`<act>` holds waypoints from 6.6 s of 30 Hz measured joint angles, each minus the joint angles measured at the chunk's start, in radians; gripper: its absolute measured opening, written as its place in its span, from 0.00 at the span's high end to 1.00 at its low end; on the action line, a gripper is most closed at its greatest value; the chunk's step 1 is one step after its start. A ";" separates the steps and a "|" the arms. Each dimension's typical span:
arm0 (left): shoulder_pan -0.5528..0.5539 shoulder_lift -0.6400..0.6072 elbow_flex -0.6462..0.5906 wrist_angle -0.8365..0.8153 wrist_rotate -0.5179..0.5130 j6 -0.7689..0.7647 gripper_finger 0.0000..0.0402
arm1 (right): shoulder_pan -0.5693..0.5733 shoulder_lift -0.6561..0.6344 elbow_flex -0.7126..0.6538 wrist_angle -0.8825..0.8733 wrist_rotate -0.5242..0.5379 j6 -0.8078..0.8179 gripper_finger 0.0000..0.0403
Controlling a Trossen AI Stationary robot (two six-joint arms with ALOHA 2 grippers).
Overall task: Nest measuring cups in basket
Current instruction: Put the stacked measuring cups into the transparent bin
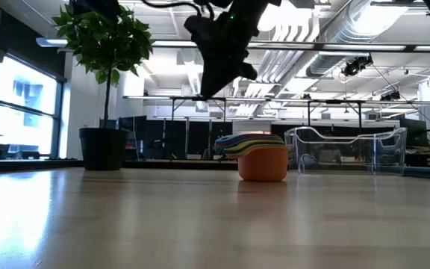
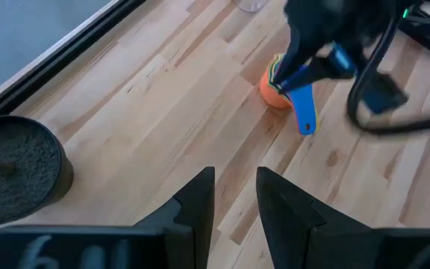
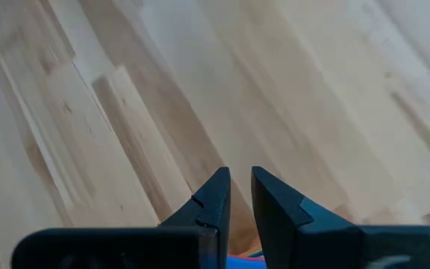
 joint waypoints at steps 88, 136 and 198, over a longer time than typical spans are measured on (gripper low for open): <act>-0.686 -0.337 -0.329 0.303 -0.214 -0.006 0.78 | 0.244 0.014 -0.039 0.168 -0.060 0.713 0.88; -0.601 -1.043 -1.274 0.960 -0.100 0.347 0.78 | 0.327 -0.033 -0.039 0.644 0.170 0.883 0.88; -0.593 -1.028 -1.274 0.964 -0.086 0.391 0.78 | 0.256 -0.072 -0.051 -0.350 0.244 1.065 0.88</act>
